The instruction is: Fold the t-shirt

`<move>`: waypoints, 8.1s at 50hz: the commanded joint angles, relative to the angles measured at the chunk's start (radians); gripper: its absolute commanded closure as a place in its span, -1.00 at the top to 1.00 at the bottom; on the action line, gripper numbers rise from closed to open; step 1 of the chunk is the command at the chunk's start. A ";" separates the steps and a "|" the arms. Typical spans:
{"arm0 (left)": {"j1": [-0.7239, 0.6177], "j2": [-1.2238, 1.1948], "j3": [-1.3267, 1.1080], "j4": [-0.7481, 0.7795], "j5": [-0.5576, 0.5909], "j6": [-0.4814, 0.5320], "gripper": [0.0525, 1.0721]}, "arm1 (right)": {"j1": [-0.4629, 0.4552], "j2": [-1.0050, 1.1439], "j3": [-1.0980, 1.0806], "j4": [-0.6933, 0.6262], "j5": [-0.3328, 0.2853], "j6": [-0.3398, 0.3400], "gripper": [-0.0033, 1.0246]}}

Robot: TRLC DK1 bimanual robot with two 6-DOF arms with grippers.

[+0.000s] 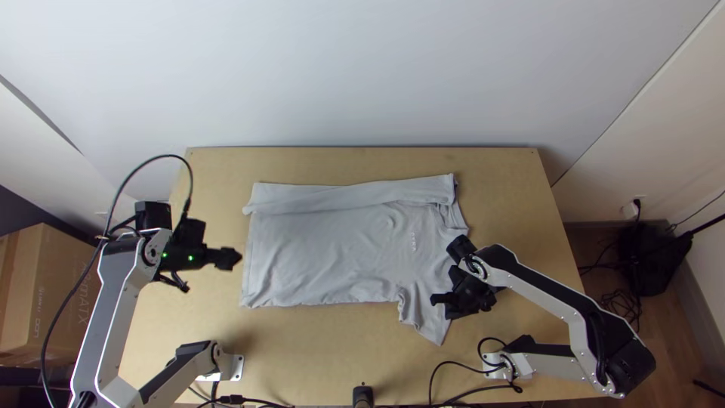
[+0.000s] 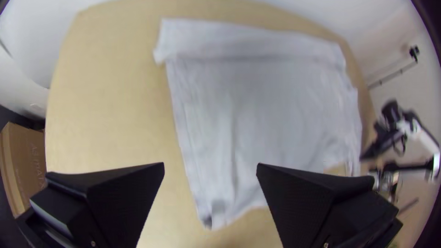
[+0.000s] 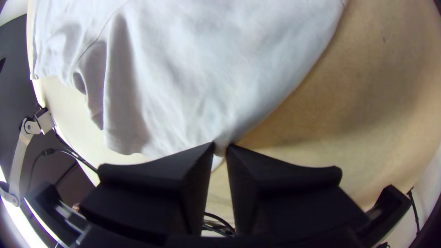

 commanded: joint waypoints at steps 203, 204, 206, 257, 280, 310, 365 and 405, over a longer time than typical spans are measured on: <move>-0.133 0.933 0.622 0.256 -0.138 0.002 0.92 | -0.354 0.887 1.283 0.104 0.283 -0.162 0.93; -0.131 0.930 0.619 0.257 -0.129 0.002 0.92 | -0.352 0.878 1.279 0.116 0.297 -0.160 0.93; -0.122 0.919 0.609 0.266 -0.111 0.002 0.92 | -0.354 0.852 1.263 0.142 0.316 -0.155 0.93; 0.093 0.971 0.485 0.239 0.337 0.054 0.91 | -0.519 0.295 1.085 0.255 -0.689 0.377 0.93; -0.080 1.033 0.496 0.343 0.328 -0.087 0.92 | -0.506 0.237 1.157 0.254 -0.737 0.420 0.93; 0.025 0.867 0.341 0.377 0.230 -0.061 -0.95 | -0.513 0.185 1.088 0.246 -0.740 0.400 0.93; -0.298 0.723 0.797 -0.068 -0.635 -0.054 -0.95 | -0.552 0.034 0.952 0.082 -0.401 0.082 0.92; -0.854 1.149 1.266 -0.237 -1.045 -0.235 -0.95 | -0.638 -0.163 0.683 0.065 -0.401 -0.037 0.92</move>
